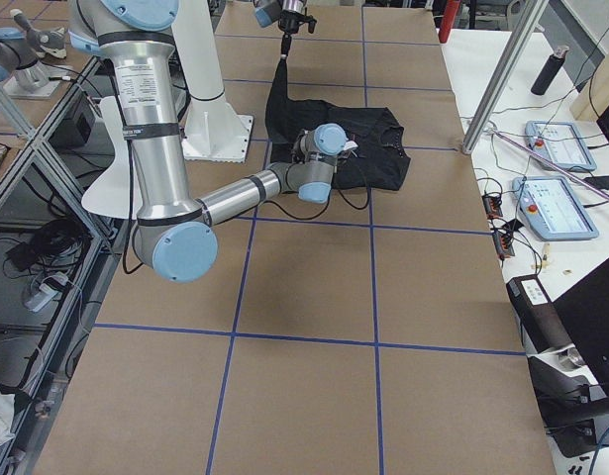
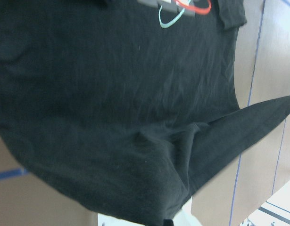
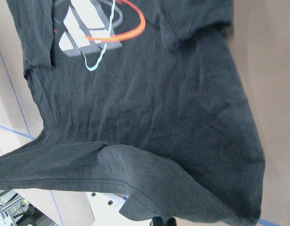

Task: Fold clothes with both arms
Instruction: 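Carry both hem corners with both grippers toward the collar, folding the shirt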

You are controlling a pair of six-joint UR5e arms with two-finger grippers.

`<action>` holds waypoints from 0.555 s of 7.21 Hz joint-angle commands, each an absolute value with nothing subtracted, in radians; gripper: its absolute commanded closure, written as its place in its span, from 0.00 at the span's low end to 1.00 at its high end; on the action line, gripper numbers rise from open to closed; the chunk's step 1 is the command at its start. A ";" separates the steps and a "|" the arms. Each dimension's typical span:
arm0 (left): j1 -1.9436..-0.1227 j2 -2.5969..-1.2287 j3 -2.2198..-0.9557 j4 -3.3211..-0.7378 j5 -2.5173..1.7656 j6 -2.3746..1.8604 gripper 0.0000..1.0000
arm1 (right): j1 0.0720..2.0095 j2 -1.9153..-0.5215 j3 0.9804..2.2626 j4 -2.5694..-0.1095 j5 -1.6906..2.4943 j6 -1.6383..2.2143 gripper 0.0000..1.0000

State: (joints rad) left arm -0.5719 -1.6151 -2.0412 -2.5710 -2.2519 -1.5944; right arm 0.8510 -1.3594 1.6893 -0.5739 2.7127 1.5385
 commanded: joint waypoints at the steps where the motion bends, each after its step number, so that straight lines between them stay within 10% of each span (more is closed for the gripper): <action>1: -0.652 -1.699 -1.947 -2.571 -2.252 -1.592 1.00 | 0.949 -1.240 1.550 -0.574 2.712 1.531 1.00; 4: -0.793 -1.829 -1.769 -2.571 -2.250 -1.591 1.00 | 1.003 -1.140 1.400 -0.574 2.660 1.528 1.00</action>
